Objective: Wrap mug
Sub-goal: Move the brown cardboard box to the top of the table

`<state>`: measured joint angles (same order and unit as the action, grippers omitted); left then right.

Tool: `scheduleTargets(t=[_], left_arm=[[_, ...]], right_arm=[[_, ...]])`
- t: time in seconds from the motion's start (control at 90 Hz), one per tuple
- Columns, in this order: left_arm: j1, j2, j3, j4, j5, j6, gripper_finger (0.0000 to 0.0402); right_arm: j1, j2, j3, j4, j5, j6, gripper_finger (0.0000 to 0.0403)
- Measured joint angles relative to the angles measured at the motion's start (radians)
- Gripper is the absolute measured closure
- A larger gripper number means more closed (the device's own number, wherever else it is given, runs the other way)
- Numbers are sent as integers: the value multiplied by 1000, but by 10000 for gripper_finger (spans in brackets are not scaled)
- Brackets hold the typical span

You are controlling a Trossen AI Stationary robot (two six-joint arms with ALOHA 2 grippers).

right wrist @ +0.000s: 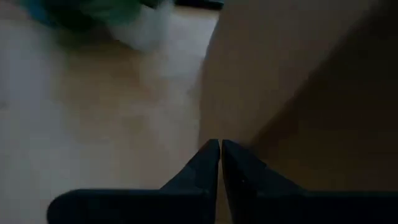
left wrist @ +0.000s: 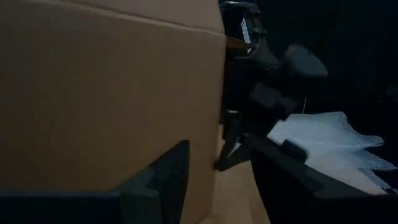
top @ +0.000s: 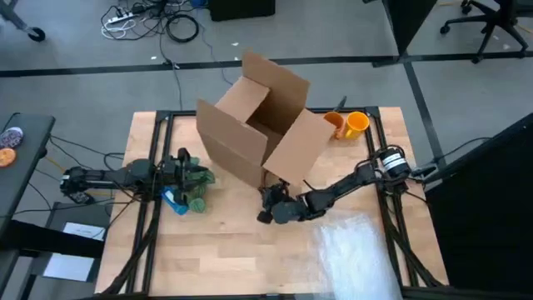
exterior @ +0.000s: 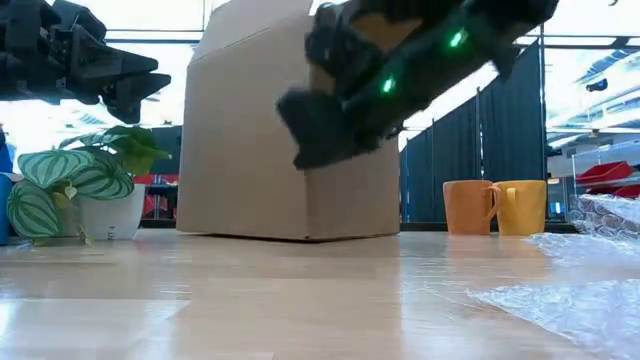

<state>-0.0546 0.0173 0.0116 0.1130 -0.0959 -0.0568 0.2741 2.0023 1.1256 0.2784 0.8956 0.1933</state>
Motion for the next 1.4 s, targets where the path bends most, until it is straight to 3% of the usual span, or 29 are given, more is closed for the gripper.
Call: scheduleTargets(t=[0.178, 0.456, 0.544, 0.678, 0.811, 0.867, 0.989, 1.056, 1.122, 1.222, 1.322, 1.4], left_arm=[[0, 0, 0, 4, 0, 0, 245], [0, 0, 0, 9, 0, 0, 245], [0, 0, 0, 9, 0, 0, 245], [0, 0, 0, 8, 0, 0, 245], [0, 0, 0, 8, 0, 0, 245], [0, 0, 0, 8, 0, 0, 245], [0, 0, 0, 8, 0, 0, 245], [0, 0, 0, 8, 0, 0, 245], [0, 0, 0, 8, 0, 0, 245], [0, 0, 0, 8, 0, 0, 245], [0, 0, 0, 8, -1, 0, 245], [0, 0, 0, 8, 0, 0, 245]], right_arm=[[-31, 8, 0, -17, -100, 26, 403], [-9, 7, -2, -193, -119, 163, 403], [21, 7, -2, -316, -88, 228, 403], [50, 7, -2, -584, 56, 415, 403], [50, 7, -2, -654, 26, 596, 403], [51, 7, -2, -569, -19, 548, 403], [51, 7, -2, -283, -165, 282, 403], [51, 7, -1, -150, -185, 185, 403], [49, 7, 0, -78, -136, 114, 403], [38, 8, 0, -75, 28, 51, 403], [29, 8, 0, -188, 135, 83, 403], [19, 10, 0, -315, 150, 176, 403]])
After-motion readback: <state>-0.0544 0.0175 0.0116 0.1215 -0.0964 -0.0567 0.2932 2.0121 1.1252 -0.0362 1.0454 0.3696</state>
